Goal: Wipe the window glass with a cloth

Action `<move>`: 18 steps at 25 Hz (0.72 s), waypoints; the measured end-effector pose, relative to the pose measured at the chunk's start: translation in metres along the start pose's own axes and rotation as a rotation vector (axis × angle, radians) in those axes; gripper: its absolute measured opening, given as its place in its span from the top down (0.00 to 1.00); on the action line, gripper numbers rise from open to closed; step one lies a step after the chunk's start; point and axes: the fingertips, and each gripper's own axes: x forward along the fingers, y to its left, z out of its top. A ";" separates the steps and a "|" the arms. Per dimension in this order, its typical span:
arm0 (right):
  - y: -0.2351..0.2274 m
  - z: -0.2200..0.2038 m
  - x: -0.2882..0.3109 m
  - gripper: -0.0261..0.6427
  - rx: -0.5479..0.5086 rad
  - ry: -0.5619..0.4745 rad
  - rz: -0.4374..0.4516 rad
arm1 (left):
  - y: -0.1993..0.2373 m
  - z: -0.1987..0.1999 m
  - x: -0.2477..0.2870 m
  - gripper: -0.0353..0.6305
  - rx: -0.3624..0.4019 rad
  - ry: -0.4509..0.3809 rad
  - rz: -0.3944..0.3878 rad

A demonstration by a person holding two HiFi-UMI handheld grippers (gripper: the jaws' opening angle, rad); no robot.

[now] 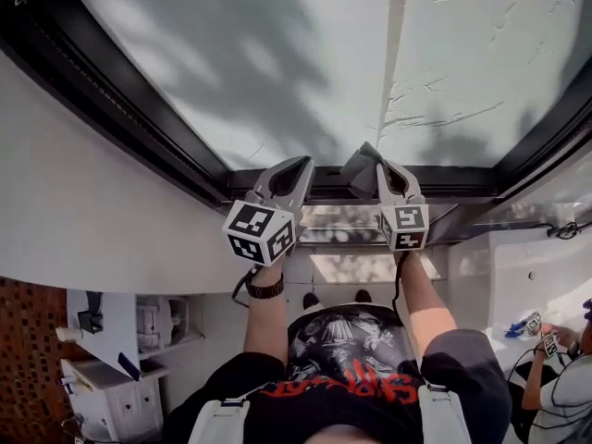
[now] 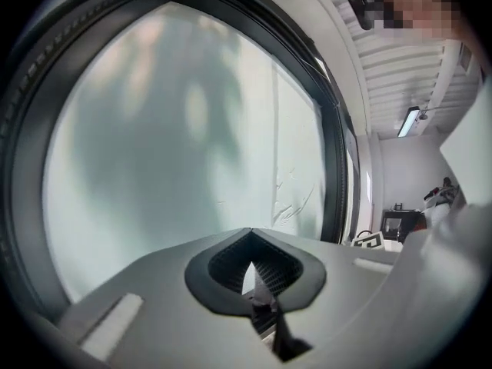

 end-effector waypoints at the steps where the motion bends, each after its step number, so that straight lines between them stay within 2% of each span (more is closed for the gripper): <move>1: -0.021 -0.004 -0.007 0.94 0.007 0.006 -0.029 | -0.011 -0.002 0.009 0.95 0.003 0.010 -0.014; 9: -0.178 -0.038 -0.064 0.94 0.099 0.006 -0.247 | -0.076 -0.004 0.075 0.95 0.013 0.035 -0.095; 14: -0.254 -0.051 -0.094 0.94 0.120 0.015 -0.361 | -0.113 -0.011 0.114 0.95 0.031 0.073 -0.144; 18: -0.303 -0.057 -0.120 0.94 0.158 0.050 -0.489 | -0.147 -0.012 0.133 0.95 0.049 0.069 -0.224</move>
